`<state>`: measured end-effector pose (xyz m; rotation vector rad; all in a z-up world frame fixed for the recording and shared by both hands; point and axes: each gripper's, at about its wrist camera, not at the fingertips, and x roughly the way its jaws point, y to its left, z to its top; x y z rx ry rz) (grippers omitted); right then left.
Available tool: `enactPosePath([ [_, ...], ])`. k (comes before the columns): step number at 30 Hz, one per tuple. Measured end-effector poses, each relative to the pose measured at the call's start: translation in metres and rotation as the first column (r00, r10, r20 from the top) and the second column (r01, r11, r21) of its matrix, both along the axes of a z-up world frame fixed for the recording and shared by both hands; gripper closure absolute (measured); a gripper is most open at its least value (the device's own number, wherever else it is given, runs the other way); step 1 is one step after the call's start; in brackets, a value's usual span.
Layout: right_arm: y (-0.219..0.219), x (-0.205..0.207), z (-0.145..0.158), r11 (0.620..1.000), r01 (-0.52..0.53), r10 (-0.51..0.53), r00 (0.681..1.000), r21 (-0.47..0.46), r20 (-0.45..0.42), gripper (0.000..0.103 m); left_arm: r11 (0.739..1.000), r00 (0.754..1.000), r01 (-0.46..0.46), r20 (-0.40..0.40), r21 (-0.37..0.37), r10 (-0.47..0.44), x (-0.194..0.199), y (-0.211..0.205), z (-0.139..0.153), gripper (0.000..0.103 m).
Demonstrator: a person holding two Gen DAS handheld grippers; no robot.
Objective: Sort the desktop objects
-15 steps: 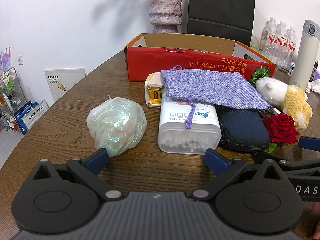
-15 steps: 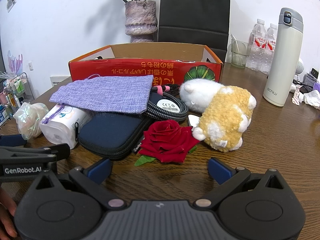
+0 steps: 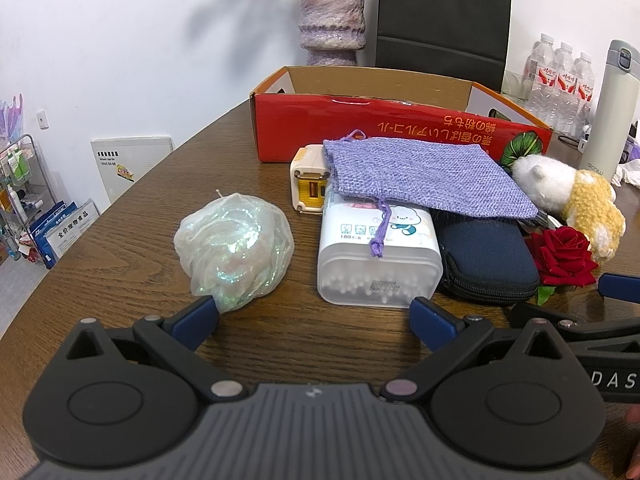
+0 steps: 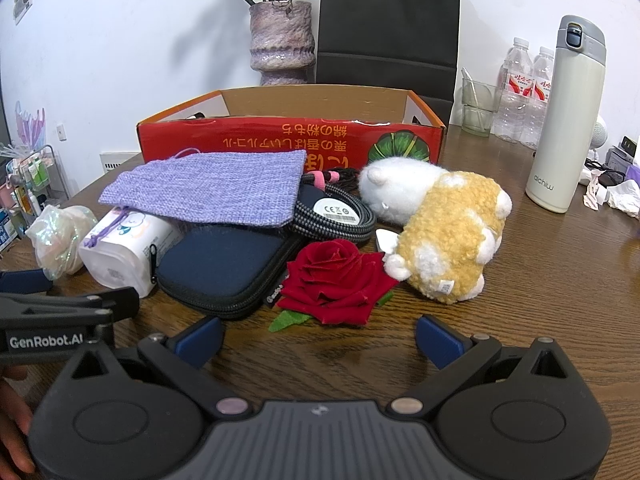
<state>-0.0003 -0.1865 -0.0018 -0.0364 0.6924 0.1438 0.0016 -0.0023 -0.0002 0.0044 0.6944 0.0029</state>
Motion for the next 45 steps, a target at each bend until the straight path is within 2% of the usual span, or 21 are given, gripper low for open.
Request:
enactPosePath([
  [12, 0.000, -0.001, 0.000, 1.000, 0.009, -0.009, 1.000, 0.002, 0.001, 0.000, 1.000, 1.000, -0.008, 0.000, -0.001, 0.008, -0.004, 0.002, 0.001, 0.000],
  [16, 0.000, -0.004, 0.000, 1.000, 0.025, -0.025, 1.000, 0.002, 0.002, 0.000, 1.000, 1.000, 0.018, 0.003, -0.002, -0.018, -0.005, 0.005, 0.001, 0.000],
  [20, -0.015, -0.013, 0.008, 0.997, 0.082, -0.083, 0.997, 0.004, 0.011, 0.002, 0.999, 0.996, 0.001, 0.092, 0.036, -0.004, -0.022, 0.017, 0.012, 0.000],
  [22, -0.030, -0.024, 0.020, 0.995, 0.087, -0.091, 0.993, 0.055, 0.075, 0.004, 0.999, 0.988, 0.038, 0.153, -0.006, -0.037, -0.032, 0.032, 0.026, 0.000],
  [24, -0.048, -0.029, 0.036, 0.984, 0.098, -0.119, 0.983, 0.145, 0.141, 0.004, 0.997, 0.976, 0.050, 0.216, -0.065, -0.035, -0.032, 0.049, 0.038, 0.000],
  [26, -0.059, -0.019, 0.046, 0.973, 0.151, -0.180, 0.970, 0.176, 0.161, 0.004, 0.996, 0.977, 0.012, 0.214, -0.093, 0.008, -0.018, 0.060, 0.041, 0.000],
  [27, -0.061, -0.010, 0.048, 0.969, 0.181, -0.209, 0.963, 0.167, 0.168, 0.005, 0.995, 0.980, 0.006, 0.196, -0.103, 0.015, -0.008, 0.062, 0.040, 0.003],
  [30, -0.063, 0.021, 0.043, 0.961, 0.251, -0.266, 0.955, 0.120, 0.134, 0.022, 0.995, 0.993, -0.018, 0.115, -0.098, 0.029, 0.016, 0.065, 0.030, 0.016],
  [31, -0.064, 0.031, 0.038, 0.957, 0.264, -0.276, 0.955, 0.119, 0.107, 0.025, 0.996, 0.995, -0.007, 0.101, -0.089, 0.016, 0.020, 0.064, 0.026, 0.018],
  [32, -0.066, 0.039, 0.034, 0.955, 0.273, -0.283, 0.956, 0.117, 0.077, 0.026, 0.997, 0.996, 0.010, 0.094, -0.082, -0.002, 0.022, 0.062, 0.024, 0.025],
  [33, -0.067, 0.045, 0.029, 0.952, 0.282, -0.288, 0.957, 0.121, 0.043, 0.035, 0.996, 0.996, 0.022, 0.086, -0.084, -0.015, 0.023, 0.063, 0.021, 0.039],
  [34, -0.068, 0.051, 0.026, 0.949, 0.283, -0.289, 0.957, 0.141, 0.022, 0.049, 0.995, 0.997, 0.039, 0.071, -0.092, -0.032, 0.025, 0.062, 0.019, 0.047],
  [35, -0.070, 0.056, 0.022, 0.944, 0.286, -0.291, 0.957, 0.164, 0.007, 0.052, 0.994, 0.997, 0.048, 0.058, -0.098, -0.043, 0.026, 0.063, 0.015, 0.054],
  [37, -0.072, 0.055, 0.022, 0.934, 0.314, -0.324, 0.945, 0.171, 0.034, 0.058, 0.994, 0.997, 0.038, 0.064, -0.099, -0.031, 0.024, 0.064, 0.015, 0.060],
  [39, -0.072, 0.048, 0.027, 0.929, 0.334, -0.346, 0.936, 0.158, 0.058, 0.060, 0.995, 0.996, 0.038, 0.086, -0.094, -0.030, 0.017, 0.065, 0.020, 0.065],
  [45, -0.076, 0.025, 0.062, 0.940, 0.301, -0.327, 0.929, 0.162, 0.175, 0.062, 0.992, 0.982, 0.057, 0.185, -0.111, -0.035, -0.001, 0.068, 0.050, 0.067],
])
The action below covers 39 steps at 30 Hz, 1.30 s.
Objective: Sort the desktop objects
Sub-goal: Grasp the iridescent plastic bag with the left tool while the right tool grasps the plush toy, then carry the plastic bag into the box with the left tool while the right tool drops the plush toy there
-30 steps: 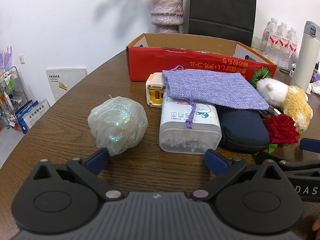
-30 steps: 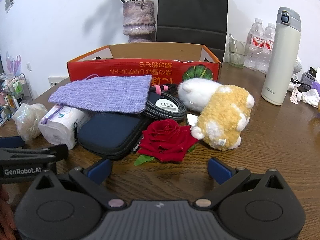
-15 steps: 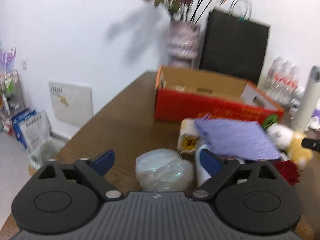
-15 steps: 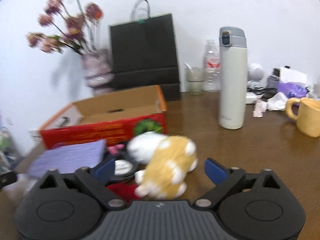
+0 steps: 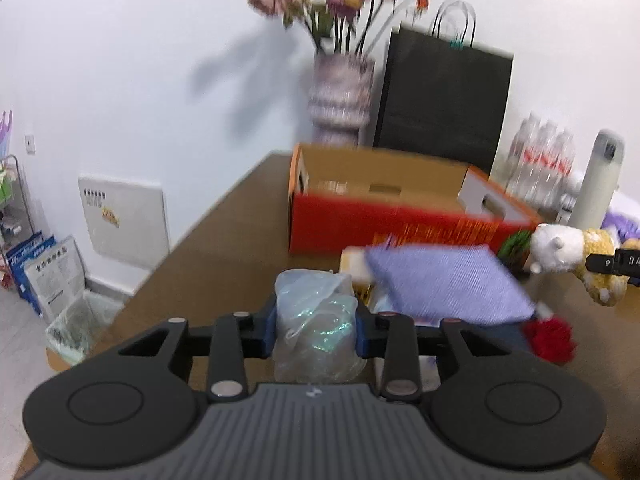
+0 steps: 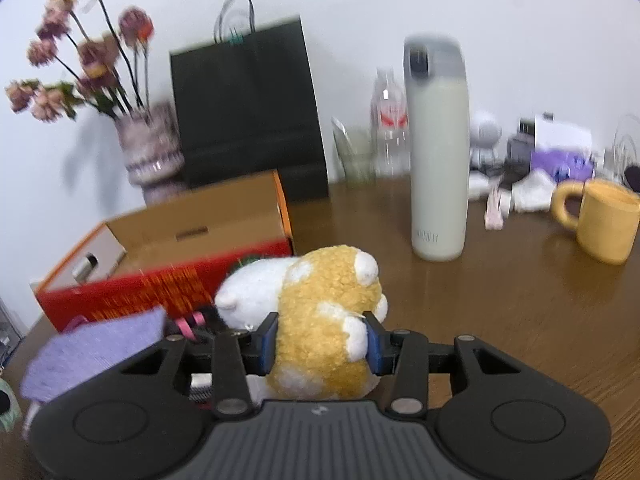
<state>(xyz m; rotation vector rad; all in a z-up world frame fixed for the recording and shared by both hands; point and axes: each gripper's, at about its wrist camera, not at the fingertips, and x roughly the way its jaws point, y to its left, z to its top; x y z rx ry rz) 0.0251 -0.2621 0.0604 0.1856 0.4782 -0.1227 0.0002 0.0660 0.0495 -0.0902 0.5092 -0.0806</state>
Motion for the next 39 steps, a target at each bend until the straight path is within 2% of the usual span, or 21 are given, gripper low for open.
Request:
enactPosePath([
  [4, 0.004, -0.006, 0.032, 0.999, -0.029, 0.030, 0.997, -0.022, 0.073, 0.062, 0.999, 0.998, 0.012, 0.055, -0.046, -0.009, 0.006, 0.005, 0.030, 0.067],
  [8, 0.017, 0.024, 0.063, 0.993, -0.118, 0.120, 0.985, -0.026, 0.125, 0.062, 0.990, 0.993, 0.091, 0.079, -0.111, -0.083, 0.049, 0.000, 0.067, 0.065],
  [11, 0.029, 0.081, 0.079, 0.978, -0.208, 0.207, 0.976, 0.008, 0.071, 0.062, 0.970, 0.985, 0.164, -0.015, -0.179, -0.170, 0.114, -0.009, 0.083, 0.065],
  [13, 0.032, 0.127, 0.084, 0.965, -0.254, 0.255, 0.967, 0.063, 0.004, 0.062, 0.972, 0.982, 0.156, -0.077, -0.178, -0.171, 0.161, -0.021, 0.087, 0.065],
  [15, 0.041, 0.170, 0.086, 0.964, -0.265, 0.266, 0.962, 0.035, -0.054, 0.062, 0.983, 0.983, 0.125, -0.118, -0.133, -0.141, 0.206, -0.037, 0.088, 0.065],
  [17, 0.051, 0.205, 0.078, 0.967, -0.253, 0.250, 0.963, -0.025, -0.106, 0.061, 0.993, 0.985, 0.117, -0.125, 0.005, -0.115, 0.248, -0.059, 0.077, 0.065],
  [19, 0.056, 0.243, 0.063, 0.972, -0.227, 0.214, 0.960, -0.058, -0.184, 0.061, 0.994, 0.985, 0.057, -0.170, 0.097, -0.040, 0.284, -0.067, 0.059, 0.065],
  [22, 0.057, 0.279, 0.039, 0.974, -0.219, 0.194, 0.943, -0.063, -0.271, 0.061, 0.989, 0.971, -0.013, -0.234, 0.148, 0.048, 0.325, -0.069, 0.031, 0.065],
  [23, 0.058, 0.289, 0.033, 0.971, -0.228, 0.199, 0.934, -0.066, -0.296, 0.061, 0.988, 0.967, -0.026, -0.248, 0.151, 0.063, 0.330, -0.070, 0.023, 0.065],
  [26, 0.063, 0.306, 0.015, 0.969, -0.228, 0.180, 0.914, -0.092, -0.363, 0.059, 0.980, 0.961, 0.086, -0.273, 0.177, -0.035, 0.333, -0.077, 0.003, 0.063],
  [28, 0.067, 0.311, 0.008, 0.968, -0.225, 0.169, 0.913, -0.114, -0.373, 0.055, 0.974, 0.954, 0.083, -0.298, 0.211, -0.016, 0.338, -0.084, -0.005, 0.054],
  [30, 0.067, 0.318, 0.001, 0.971, -0.208, 0.147, 0.905, -0.116, -0.399, 0.051, 0.978, 0.954, 0.071, -0.301, 0.197, -0.009, 0.342, -0.082, -0.006, 0.037],
  [32, 0.071, 0.310, -0.001, 0.972, -0.204, 0.141, 0.904, -0.119, -0.404, 0.045, 0.983, 0.963, 0.056, -0.268, 0.174, -0.008, 0.336, -0.077, -0.002, 0.025],
  [34, 0.080, 0.298, 0.007, 0.966, -0.222, 0.157, 0.911, -0.131, -0.382, 0.029, 0.988, 0.967, 0.044, -0.254, 0.149, -0.005, 0.328, -0.071, 0.004, 0.020],
  [35, 0.082, 0.289, 0.014, 0.964, -0.230, 0.168, 0.919, -0.137, -0.357, 0.027, 0.988, 0.966, 0.035, -0.259, 0.150, 0.005, 0.325, -0.070, 0.008, 0.018],
  [38, 0.087, 0.267, 0.039, 0.959, -0.224, 0.163, 0.937, -0.172, -0.310, 0.020, 0.992, 0.965, -0.004, -0.258, 0.130, 0.037, 0.306, -0.057, 0.026, 0.000],
  [39, 0.088, 0.256, 0.048, 0.958, -0.223, 0.165, 0.942, -0.179, -0.294, 0.016, 0.994, 0.969, -0.002, -0.247, 0.108, 0.029, 0.295, -0.053, 0.033, 0.000],
])
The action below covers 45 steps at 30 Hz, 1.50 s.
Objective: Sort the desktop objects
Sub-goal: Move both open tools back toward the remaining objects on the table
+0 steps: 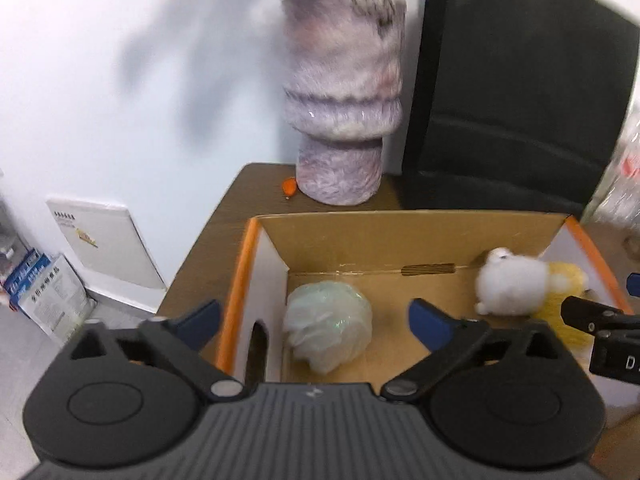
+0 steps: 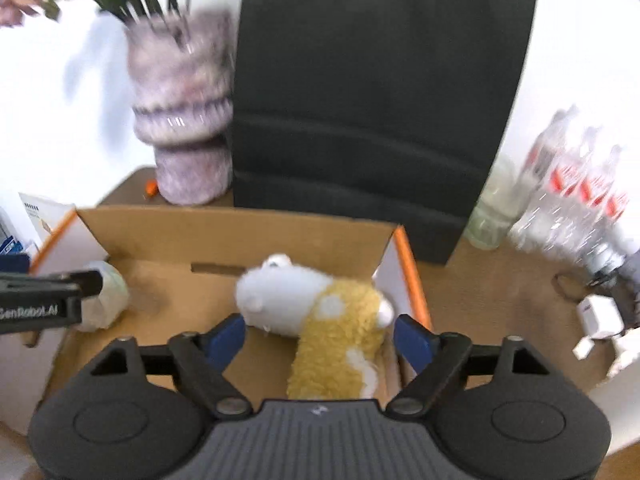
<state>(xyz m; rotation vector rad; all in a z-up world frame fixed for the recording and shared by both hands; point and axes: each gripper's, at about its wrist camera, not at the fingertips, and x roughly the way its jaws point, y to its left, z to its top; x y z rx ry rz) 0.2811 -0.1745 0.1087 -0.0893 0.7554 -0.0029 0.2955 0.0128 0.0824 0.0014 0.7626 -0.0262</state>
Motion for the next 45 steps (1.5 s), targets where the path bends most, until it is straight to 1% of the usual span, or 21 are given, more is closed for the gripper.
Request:
enactPosePath([
  [1, -0.001, -0.010, 0.007, 1.000, -0.001, 0.001, 1.000, 0.005, 0.016, 0.012, 1.000, 1.000, 0.009, 0.008, -0.018, -0.009, -0.012, 0.004, 0.007, 0.000],
  [4, -0.006, -0.049, 0.023, 0.999, -0.006, 0.003, 0.998, 0.053, 0.058, 0.011, 0.998, 0.999, 0.038, 0.024, -0.050, -0.037, -0.051, 0.016, 0.026, 0.000],
  [6, -0.008, -0.077, 0.027, 0.996, -0.002, -0.005, 0.997, 0.092, 0.073, 0.011, 0.995, 0.997, 0.047, 0.059, -0.092, -0.042, -0.082, 0.027, 0.035, 0.000],
  [7, -0.009, -0.089, 0.027, 0.994, 0.002, -0.010, 0.997, 0.110, 0.079, 0.008, 0.993, 0.996, 0.051, 0.073, -0.109, -0.044, -0.098, 0.031, 0.038, 0.000],
  [10, -0.009, -0.136, 0.023, 0.985, 0.027, -0.047, 0.993, 0.168, 0.112, 0.005, 0.989, 0.994, 0.048, 0.105, -0.140, -0.034, -0.146, 0.041, 0.038, 0.000],
  [12, -0.009, -0.167, 0.020, 0.979, 0.024, -0.055, 0.987, 0.200, 0.149, 0.004, 0.990, 0.990, 0.042, 0.138, -0.134, -0.023, -0.178, 0.043, 0.035, 0.000],
  [14, -0.007, -0.198, 0.015, 0.973, 0.004, -0.051, 0.979, 0.232, 0.197, 0.003, 0.994, 0.979, 0.048, 0.205, -0.103, -0.026, -0.212, 0.045, 0.031, 0.000],
  [15, -0.006, -0.215, 0.010, 0.968, -0.009, -0.049, 0.973, 0.250, 0.224, 0.001, 0.995, 0.968, 0.041, 0.251, -0.087, -0.018, -0.229, 0.045, 0.028, 0.000],
  [17, -0.004, -0.242, 0.002, 0.967, -0.030, -0.036, 0.967, 0.253, 0.251, 0.000, 0.997, 0.940, 0.022, 0.342, -0.068, 0.003, -0.264, 0.044, 0.019, 0.000],
  [19, -0.003, -0.268, -0.006, 0.971, -0.032, -0.032, 0.964, 0.236, 0.263, 0.000, 0.999, 0.926, 0.006, 0.376, -0.050, 0.013, -0.291, 0.041, 0.010, 0.000],
  [22, -0.008, -0.308, -0.018, 0.972, -0.023, -0.049, 0.953, 0.233, 0.299, 0.000, 1.000, 0.924, 0.015, 0.383, -0.023, -0.005, -0.324, 0.031, -0.005, 0.000],
  [25, -0.016, -0.343, -0.030, 0.976, 0.006, -0.085, 0.932, 0.220, 0.352, 0.000, 0.999, 0.919, 0.042, 0.392, -0.005, -0.037, -0.354, 0.023, -0.020, 0.000],
  [29, -0.022, -0.375, -0.037, 0.988, -0.006, -0.049, 0.932, 0.153, 0.359, 0.000, 0.997, 0.926, 0.060, 0.375, -0.039, -0.040, -0.385, 0.013, -0.033, 0.000],
  [31, -0.027, -0.393, -0.035, 0.987, -0.021, -0.041, 0.927, 0.160, 0.374, 0.000, 0.997, 0.928, 0.069, 0.369, -0.031, -0.053, -0.401, 0.008, -0.037, 0.000],
  [33, -0.032, -0.410, -0.036, 0.983, -0.026, -0.048, 0.920, 0.183, 0.390, 0.000, 0.993, 0.930, 0.100, 0.359, -0.059, -0.073, -0.412, 0.005, -0.040, 0.000],
  [34, -0.033, -0.416, -0.037, 0.981, -0.027, -0.050, 0.920, 0.192, 0.388, 0.000, 0.989, 0.935, 0.121, 0.344, -0.079, -0.087, -0.416, 0.005, -0.041, 0.000],
  [36, -0.037, -0.425, -0.040, 0.979, -0.019, -0.058, 0.927, 0.201, 0.371, 0.000, 0.986, 0.940, 0.141, 0.325, -0.085, -0.106, -0.420, 0.002, -0.044, 0.000],
  [38, -0.039, -0.432, -0.044, 0.980, -0.016, -0.055, 0.936, 0.199, 0.349, 0.000, 0.989, 0.939, 0.139, 0.326, -0.059, -0.113, -0.426, -0.001, -0.045, 0.000],
  [41, -0.039, -0.433, -0.053, 0.976, -0.062, -0.001, 0.956, 0.207, 0.293, 0.000, 0.987, 0.938, 0.154, 0.320, -0.034, -0.135, -0.429, -0.003, -0.053, 0.000],
  [43, -0.036, -0.430, -0.060, 0.975, -0.089, 0.036, 0.966, 0.203, 0.254, 0.000, 0.990, 0.949, 0.139, 0.292, -0.036, -0.123, -0.424, -0.002, -0.061, 0.000],
  [45, -0.029, -0.425, -0.065, 0.979, -0.098, 0.058, 0.974, 0.177, 0.220, 0.000, 0.992, 0.961, 0.116, 0.258, -0.052, -0.099, -0.418, 0.000, -0.069, 0.000],
])
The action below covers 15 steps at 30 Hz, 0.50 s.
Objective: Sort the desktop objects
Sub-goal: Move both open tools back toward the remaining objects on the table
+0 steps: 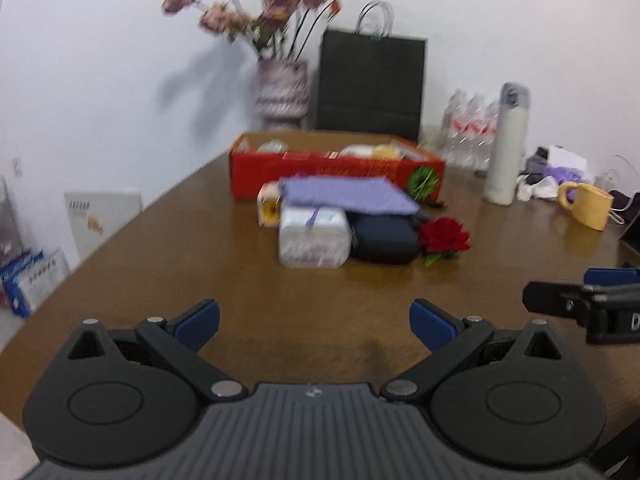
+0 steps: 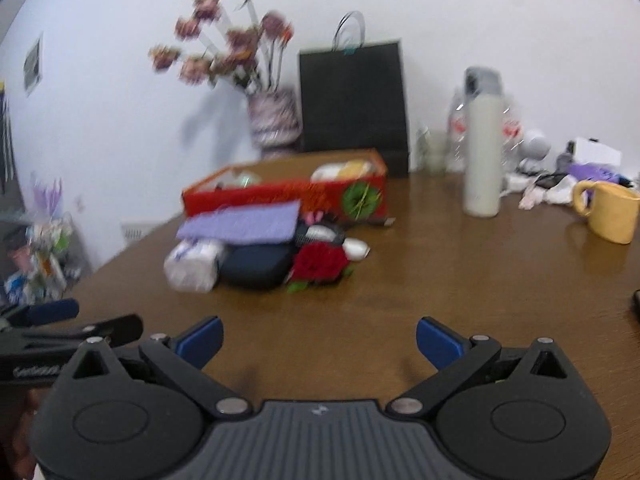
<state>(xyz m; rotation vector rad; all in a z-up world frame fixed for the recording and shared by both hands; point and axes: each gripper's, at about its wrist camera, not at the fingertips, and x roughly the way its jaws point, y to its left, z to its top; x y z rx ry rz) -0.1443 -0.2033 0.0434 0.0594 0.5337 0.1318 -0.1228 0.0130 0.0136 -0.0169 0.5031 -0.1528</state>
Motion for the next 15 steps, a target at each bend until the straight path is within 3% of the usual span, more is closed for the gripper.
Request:
enactPosePath([
  [3, 0.009, 0.008, -0.003, 0.999, -0.013, 0.013, 1.000, -0.039, -0.011, 0.000, 1.000, 1.000, 0.001, -0.029, -0.020, -0.001, 0.007, 0.003, -0.002, 0.000],
  [8, 0.012, 0.036, -0.003, 1.000, -0.012, 0.012, 1.000, -0.028, -0.015, 0.005, 1.000, 1.000, -0.020, -0.014, -0.014, 0.020, 0.041, 0.008, 0.009, 0.000],
  [12, 0.008, 0.074, -0.004, 1.000, 0.013, -0.013, 0.999, -0.013, -0.038, 0.010, 0.993, 0.997, -0.052, -0.070, -0.109, 0.045, 0.092, 0.017, 0.015, 0.000],
  [15, 0.010, 0.102, -0.003, 1.000, 0.005, -0.005, 1.000, -0.006, -0.031, 0.016, 0.982, 0.995, -0.028, -0.095, -0.184, 0.011, 0.128, 0.020, 0.026, 0.000],
])
